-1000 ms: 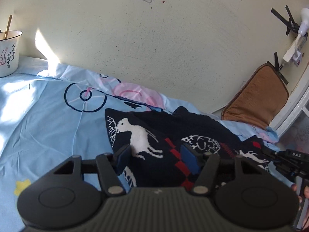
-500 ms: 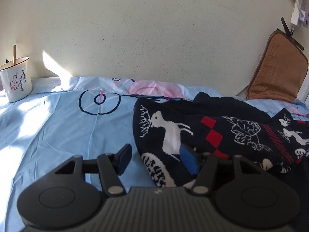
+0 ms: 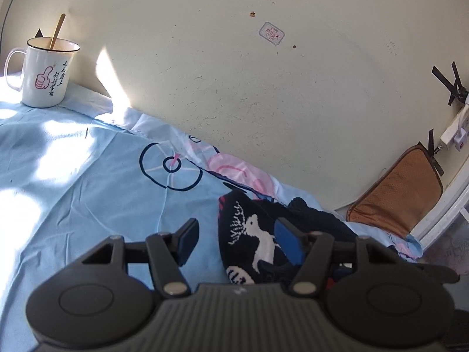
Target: Fold small clothes
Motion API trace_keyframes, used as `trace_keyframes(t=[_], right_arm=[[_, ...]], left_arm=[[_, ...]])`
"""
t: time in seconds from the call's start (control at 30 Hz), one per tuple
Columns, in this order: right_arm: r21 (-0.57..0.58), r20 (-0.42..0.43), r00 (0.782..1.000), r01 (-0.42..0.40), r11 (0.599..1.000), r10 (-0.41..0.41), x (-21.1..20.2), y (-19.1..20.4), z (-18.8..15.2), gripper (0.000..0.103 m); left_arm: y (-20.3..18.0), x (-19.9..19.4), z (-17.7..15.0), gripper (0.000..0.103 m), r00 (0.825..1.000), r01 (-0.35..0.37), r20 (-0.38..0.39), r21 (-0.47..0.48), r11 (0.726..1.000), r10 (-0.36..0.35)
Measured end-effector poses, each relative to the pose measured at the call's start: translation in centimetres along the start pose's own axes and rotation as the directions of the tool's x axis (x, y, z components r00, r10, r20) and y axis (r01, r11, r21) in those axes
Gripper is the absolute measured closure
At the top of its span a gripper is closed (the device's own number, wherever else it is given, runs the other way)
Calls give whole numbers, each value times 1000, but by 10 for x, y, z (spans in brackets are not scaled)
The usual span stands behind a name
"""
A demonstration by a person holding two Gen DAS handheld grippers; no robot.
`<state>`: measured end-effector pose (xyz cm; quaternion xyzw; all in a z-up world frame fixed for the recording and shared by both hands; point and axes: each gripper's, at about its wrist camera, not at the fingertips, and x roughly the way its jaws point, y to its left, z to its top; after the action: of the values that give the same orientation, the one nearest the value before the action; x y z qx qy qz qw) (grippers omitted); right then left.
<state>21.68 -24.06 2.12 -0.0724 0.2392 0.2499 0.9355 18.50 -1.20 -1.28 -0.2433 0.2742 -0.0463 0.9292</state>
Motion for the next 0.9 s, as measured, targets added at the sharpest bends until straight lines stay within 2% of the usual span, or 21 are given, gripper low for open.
trace_keyframes(t=[0.1, 0.17, 0.2, 0.23, 0.3, 0.37, 0.4, 0.43, 0.47, 0.6, 0.73, 0.9], right_arm=[[229, 140, 989, -74, 971, 43, -43, -29, -5, 52], [379, 229, 973, -69, 923, -21, -70, -52, -11, 52], [416, 234, 971, -47, 908, -57, -76, -60, -13, 52], [439, 213, 973, -12, 898, -91, -79, -66, -15, 53], [449, 148, 983, 29, 893, -106, -72, -70, -23, 63], [443, 19, 995, 79, 893, -98, -46, -71, -35, 65], [429, -16, 993, 110, 897, -115, -32, -72, -43, 67], [400, 39, 991, 105, 910, -131, -30, -71, -49, 73], [393, 43, 990, 109, 913, -137, -27, -72, -49, 73], [425, -11, 985, 160, 891, -172, -46, -69, -37, 70], [444, 54, 978, 158, 882, -203, -114, -58, -54, 62], [510, 86, 956, 201, 836, -282, -216, -34, -116, 60]], left_arm=[[-8, 2, -4, 45, 1000, 25, -10, 32, 999, -25], [-19, 1, -10, 47, 998, 54, -16, 78, 996, -53], [-25, 1, -13, 48, 997, 73, -19, 106, 992, -71], [-31, -1, -16, 50, 995, 95, -24, 137, 986, -92], [-43, -3, -22, 71, 992, 130, -35, 202, 971, -125], [-54, -1, -29, 87, 988, 152, -65, 262, 953, -140], [-59, 4, -34, 91, 989, 142, -88, 298, 944, -121], [-62, 14, -39, 91, 991, 108, -116, 331, 937, -73], [-63, 25, -44, 94, 989, 65, -146, 358, 931, -13], [-60, 28, -44, 95, 989, 56, -146, 348, 936, -4], [-62, 21, -47, 93, 992, 48, -122, 382, 923, -1], [-65, 9, -49, 71, 996, 55, -82, 400, 915, -24]])
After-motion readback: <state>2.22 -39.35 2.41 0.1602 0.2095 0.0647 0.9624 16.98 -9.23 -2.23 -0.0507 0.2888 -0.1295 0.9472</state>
